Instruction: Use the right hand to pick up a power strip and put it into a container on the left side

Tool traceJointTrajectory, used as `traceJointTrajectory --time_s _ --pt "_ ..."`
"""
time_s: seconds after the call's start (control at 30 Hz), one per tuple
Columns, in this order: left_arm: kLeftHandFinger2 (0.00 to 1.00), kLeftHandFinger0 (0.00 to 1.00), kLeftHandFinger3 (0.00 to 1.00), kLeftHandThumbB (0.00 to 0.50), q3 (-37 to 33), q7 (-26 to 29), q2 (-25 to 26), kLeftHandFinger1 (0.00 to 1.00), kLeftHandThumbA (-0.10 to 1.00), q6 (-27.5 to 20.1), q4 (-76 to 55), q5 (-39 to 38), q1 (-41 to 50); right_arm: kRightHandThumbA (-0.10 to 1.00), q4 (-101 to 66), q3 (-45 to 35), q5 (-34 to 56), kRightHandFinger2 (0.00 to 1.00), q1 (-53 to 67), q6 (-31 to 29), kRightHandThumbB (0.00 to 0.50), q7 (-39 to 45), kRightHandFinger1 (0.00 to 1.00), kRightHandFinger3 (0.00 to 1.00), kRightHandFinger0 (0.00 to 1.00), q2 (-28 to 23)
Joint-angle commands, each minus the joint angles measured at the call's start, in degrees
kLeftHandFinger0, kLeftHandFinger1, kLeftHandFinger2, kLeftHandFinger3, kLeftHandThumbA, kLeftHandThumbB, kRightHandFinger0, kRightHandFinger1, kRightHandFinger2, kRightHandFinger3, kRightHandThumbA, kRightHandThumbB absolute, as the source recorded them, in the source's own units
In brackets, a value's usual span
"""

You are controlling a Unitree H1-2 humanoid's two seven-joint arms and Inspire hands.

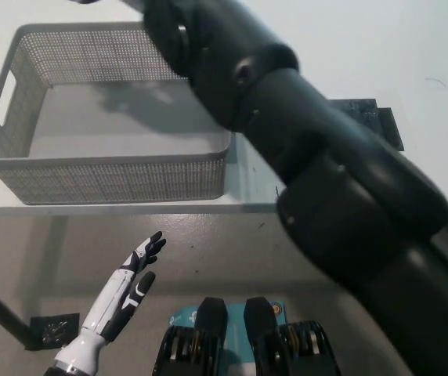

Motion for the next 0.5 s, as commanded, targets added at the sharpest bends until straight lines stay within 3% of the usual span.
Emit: traceJointTrajectory --time_s 0.0,0.03,0.07,0.1,0.13,0.17,0.23,0.37,0.47 --pt "1.0 1.0 1.0 0.209 -0.33 -1.25 0.83 1.0 1.0 -1.36 -2.16 -0.61 -0.56 -0.1 -1.11 -0.64 0.91 0.71 -6.25 0.01 0.267 -2.94 0.13 0.58 0.0 1.73" --pt "1.0 1.0 1.0 0.208 -0.39 -1.37 0.91 1.0 1.0 -1.15 -2.32 -0.46 -0.64 -0.1 -1.01 -0.83 1.13 0.66 -6.05 0.4 0.27 -2.58 0.13 0.58 0.0 1.81" --pt "1.0 1.0 1.0 0.213 -0.41 -1.29 0.97 1.0 1.0 -1.2 -2.4 -0.01 -0.69 -0.06 -0.69 -1.08 1.62 0.83 -6.04 2.03 0.281 1.48 0.38 0.82 0.24 2.0" --pt "1.0 1.0 1.0 0.212 -0.47 -1.44 0.98 1.0 1.0 -1.22 -2.38 -0.13 -0.79 0.12 -0.43 -1.76 2.53 1.0 -6.07 3.62 0.328 5.81 0.62 1.0 0.42 2.09" --pt "1.0 1.0 1.0 0.207 -0.62 -1.6 0.94 1.0 1.0 -1.39 -2.24 -0.12 -1.03 0.24 -0.29 -2.49 3.37 1.0 -5.97 4.69 0.359 8.77 0.86 1.0 0.65 1.97" --pt "1.0 1.0 1.0 0.21 -0.71 -1.7 1.01 1.0 1.0 -1.49 -2.2 -0.01 -1.06 0.3 -0.26 -2.98 3.82 1.0 -5.69 5.02 0.39 10.39 1.0 1.0 0.98 1.88" --pt "1.0 1.0 1.0 0.21 -0.96 -2.17 1.27 1.0 1.0 -1.24 -2.2 0.07 -1.37 0.37 -0.22 -3.4 3.93 1.0 -4.46 4.92 0.41 12.64 1.0 1.0 1.0 1.24" --pt "1.0 1.0 1.0 0.215 -1.27 -2.8 1.32 1.0 1.0 -0.22 -2.79 -0.23 -1.66 0.5 -0.28 -3.15 3.49 1.0 -3.37 5.02 0.388 14.51 1.0 1.0 1.0 0.22" --pt "1.0 1.0 1.0 0.213 -1.34 -3.12 1.3 1.0 1.0 0.36 -3.09 -0.36 -1.98 0.53 -0.35 -2.55 3.02 1.0 -3.08 5.2 0.391 14.88 1.0 1.0 1.0 -0.38"
